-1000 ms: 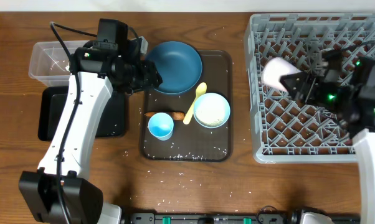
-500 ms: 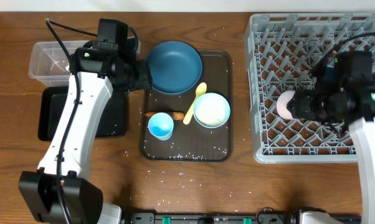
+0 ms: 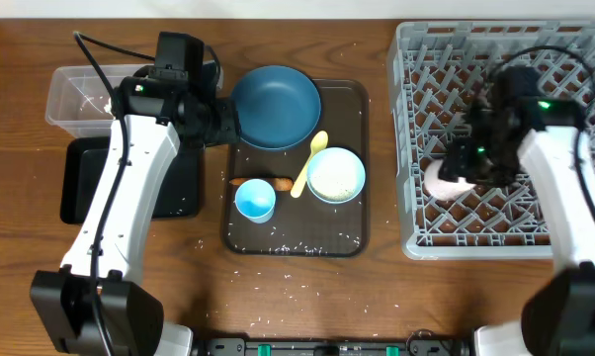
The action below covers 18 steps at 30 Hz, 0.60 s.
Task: Sort waste into correct bins and load items into the dishwasher rack
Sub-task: 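Carry the pink cup right and place it upside down in the rack, then grasp the blue cup with the left gripper and lift it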
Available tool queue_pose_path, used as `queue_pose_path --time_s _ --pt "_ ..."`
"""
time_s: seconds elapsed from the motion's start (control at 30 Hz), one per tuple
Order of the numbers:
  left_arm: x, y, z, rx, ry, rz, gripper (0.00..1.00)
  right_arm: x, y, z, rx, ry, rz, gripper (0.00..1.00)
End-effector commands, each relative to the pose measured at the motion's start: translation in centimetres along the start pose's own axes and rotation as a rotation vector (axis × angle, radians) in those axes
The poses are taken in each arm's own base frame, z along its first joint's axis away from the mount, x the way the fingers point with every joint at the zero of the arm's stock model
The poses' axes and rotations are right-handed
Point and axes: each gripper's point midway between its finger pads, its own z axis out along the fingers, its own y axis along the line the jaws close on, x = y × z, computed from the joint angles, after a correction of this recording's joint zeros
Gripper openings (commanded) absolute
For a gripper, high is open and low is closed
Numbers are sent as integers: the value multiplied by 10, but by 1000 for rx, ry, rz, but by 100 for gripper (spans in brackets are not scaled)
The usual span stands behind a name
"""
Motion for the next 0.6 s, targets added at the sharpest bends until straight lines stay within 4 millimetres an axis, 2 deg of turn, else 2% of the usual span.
queue_pose_path --time_s 0.0,0.1,0.17,0.2,0.27,0.3,0.37,0.57 --pt "5 5 4 -21 15 13 45 3 6 16 6 55 -36 53" --pt "7 6 4 -23 23 12 45 3 7 23 7 75 -40 54" --pt "7 6 4 -24 26 11 45 3 8 24 7 76 -43 64" --pt "8 6 4 -24 26 11 45 2 8 23 6 72 -44 72" --pt "8 6 4 -25 29 11 45 1 9 18 5 57 -45 95" --pt "9 6 4 -25 30 10 45 -1 10 13 4 45 -46 99" --pt "11 6 4 -26 38 9 45 -5 11 -1 1 19 -46 99" --pt "25 5 11 -34 87 18 46 -26 21 -66 -10 -123 -73 99"
